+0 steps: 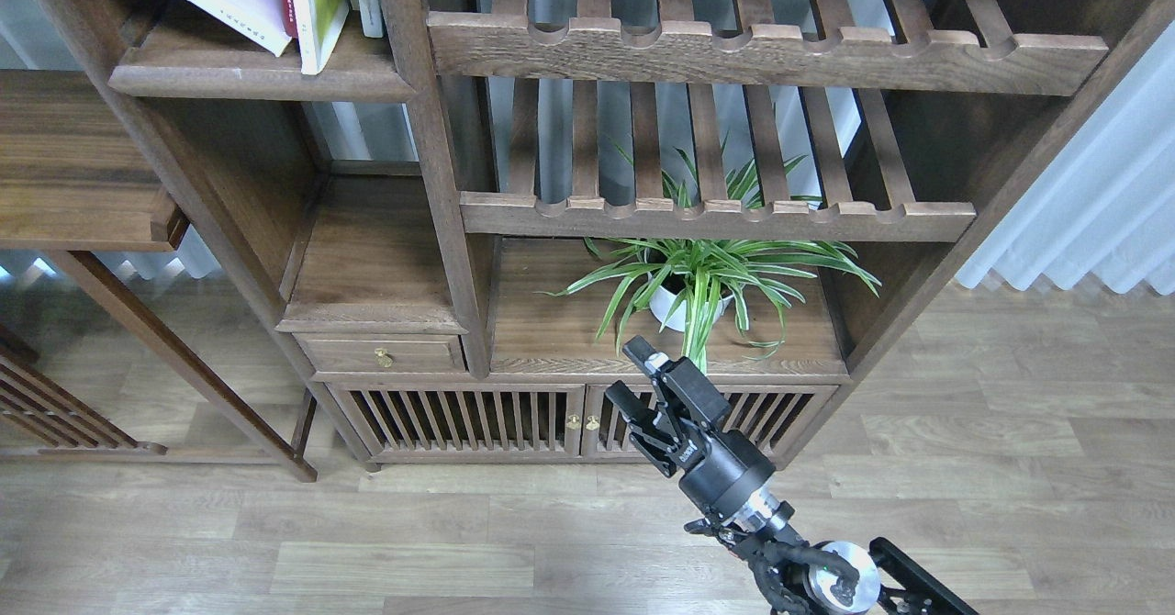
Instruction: Organize books on shelf
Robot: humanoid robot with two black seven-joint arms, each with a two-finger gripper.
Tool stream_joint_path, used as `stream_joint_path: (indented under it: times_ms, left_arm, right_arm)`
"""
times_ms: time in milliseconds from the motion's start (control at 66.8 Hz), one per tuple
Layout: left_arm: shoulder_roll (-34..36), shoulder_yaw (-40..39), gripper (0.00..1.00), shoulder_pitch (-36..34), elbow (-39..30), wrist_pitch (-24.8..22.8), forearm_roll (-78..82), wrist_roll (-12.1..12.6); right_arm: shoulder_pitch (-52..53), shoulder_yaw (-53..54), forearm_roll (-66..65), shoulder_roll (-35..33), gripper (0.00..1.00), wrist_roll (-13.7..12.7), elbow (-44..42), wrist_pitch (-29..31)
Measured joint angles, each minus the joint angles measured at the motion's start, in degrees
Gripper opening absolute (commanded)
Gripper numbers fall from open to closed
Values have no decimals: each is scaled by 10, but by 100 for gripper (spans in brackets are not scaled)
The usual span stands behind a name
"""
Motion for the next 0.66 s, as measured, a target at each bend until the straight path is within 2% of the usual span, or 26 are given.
stream_joint_path:
  times_ms: [269,389,434,449,659]
  left_arm:
    - [-109,-35,95,145,-5,-25,-7,7]
    - [-204,-53,96,223,-3,-25,-6,7]
    - [-242,-56,99,251,-2,-25,-5,8]
    - [-278,-57,99,275,1,-25,-5,9]
    - [-352,-58,99,321,25,-25,-2,10]
  right_arm:
    - [13,31,-1,-9,100,-1,27,0]
    - [28,41,-4,-13,100,-2,38,0]
    - [32,42,-8,-15,100,-2,41,0]
    - [34,42,-17,-16,100,-2,48,0]
    - [30,41,-79,-16,100,-3,77,0]
